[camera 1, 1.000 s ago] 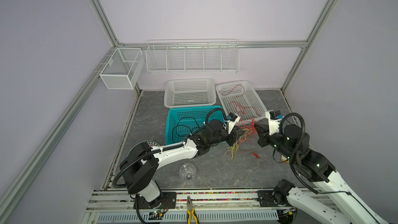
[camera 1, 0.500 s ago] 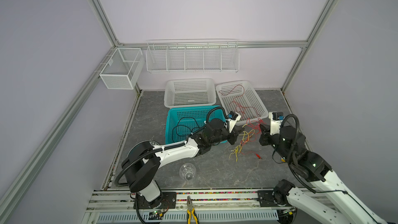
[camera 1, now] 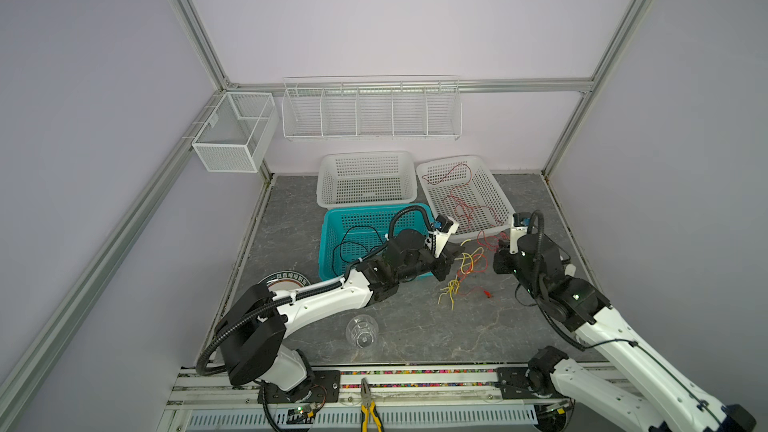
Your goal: Untangle the cables
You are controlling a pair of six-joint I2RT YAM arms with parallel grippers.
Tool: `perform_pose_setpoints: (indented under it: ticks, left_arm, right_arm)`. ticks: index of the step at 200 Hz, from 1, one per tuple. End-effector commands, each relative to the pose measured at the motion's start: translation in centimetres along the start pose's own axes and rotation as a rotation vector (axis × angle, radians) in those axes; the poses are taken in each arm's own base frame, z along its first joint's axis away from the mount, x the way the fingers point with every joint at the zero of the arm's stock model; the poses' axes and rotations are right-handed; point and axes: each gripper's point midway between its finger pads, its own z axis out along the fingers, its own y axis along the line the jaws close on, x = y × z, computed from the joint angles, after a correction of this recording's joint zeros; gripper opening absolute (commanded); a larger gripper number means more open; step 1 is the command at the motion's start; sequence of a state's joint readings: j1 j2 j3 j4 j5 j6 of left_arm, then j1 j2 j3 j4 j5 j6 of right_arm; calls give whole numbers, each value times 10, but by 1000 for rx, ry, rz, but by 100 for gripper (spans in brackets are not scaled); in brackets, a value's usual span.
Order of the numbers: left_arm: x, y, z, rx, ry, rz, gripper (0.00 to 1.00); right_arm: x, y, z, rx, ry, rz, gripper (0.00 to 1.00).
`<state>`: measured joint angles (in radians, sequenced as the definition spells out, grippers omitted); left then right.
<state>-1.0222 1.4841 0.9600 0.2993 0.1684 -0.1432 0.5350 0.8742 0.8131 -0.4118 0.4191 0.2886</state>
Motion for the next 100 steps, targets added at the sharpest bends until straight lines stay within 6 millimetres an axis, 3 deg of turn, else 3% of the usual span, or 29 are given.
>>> perform_pose_setpoints:
  ticks: [1,7,11,32,58,100]
  left_arm:
    - [3,-1,-13,-14,4,22,0]
    - [2,-1,-15,-14,1,24,0]
    - [2,-1,-17,-14,1,23,0]
    - [2,-3,-24,-13,-9,26,0]
    - [3,-3,-31,-18,-25,27,0]
    - [3,1,-35,-46,-21,31,0]
  right_arm:
    - [-33,19,14,-94,-58,27,6]
    - [-31,22,22,-101,-45,25,6]
    - [-45,25,22,-111,-69,30,6]
    - [-62,37,46,-135,-68,22,6]
    - [-74,42,80,-123,-67,23,6]
    - [-67,43,144,-118,-4,83,6]
